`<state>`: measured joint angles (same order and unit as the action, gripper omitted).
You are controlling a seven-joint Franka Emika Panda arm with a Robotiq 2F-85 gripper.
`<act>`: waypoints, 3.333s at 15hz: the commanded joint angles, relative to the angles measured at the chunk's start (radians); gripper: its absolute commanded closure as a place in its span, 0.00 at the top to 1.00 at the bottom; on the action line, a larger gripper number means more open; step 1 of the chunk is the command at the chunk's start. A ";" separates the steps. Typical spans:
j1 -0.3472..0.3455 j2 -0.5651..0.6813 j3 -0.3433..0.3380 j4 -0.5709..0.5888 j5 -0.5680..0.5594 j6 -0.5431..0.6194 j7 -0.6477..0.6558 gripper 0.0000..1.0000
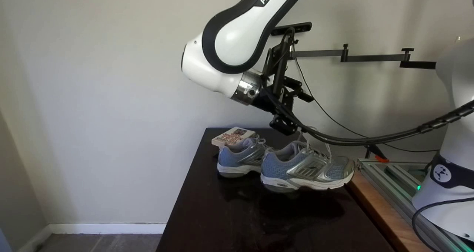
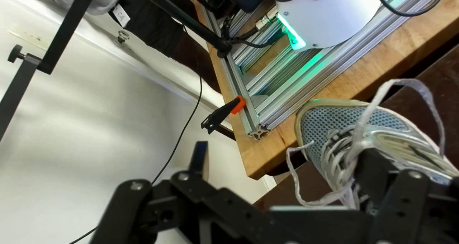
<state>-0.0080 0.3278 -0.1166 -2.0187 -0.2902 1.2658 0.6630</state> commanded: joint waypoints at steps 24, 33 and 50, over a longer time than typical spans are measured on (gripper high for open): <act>0.005 0.007 0.009 -0.034 0.030 0.108 -0.005 1.00; 0.025 -0.003 0.016 -0.131 -0.004 0.300 -0.011 1.00; 0.052 0.000 0.053 -0.194 -0.029 0.299 -0.035 1.00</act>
<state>0.0388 0.3412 -0.0699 -2.1947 -0.3280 1.5440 0.6475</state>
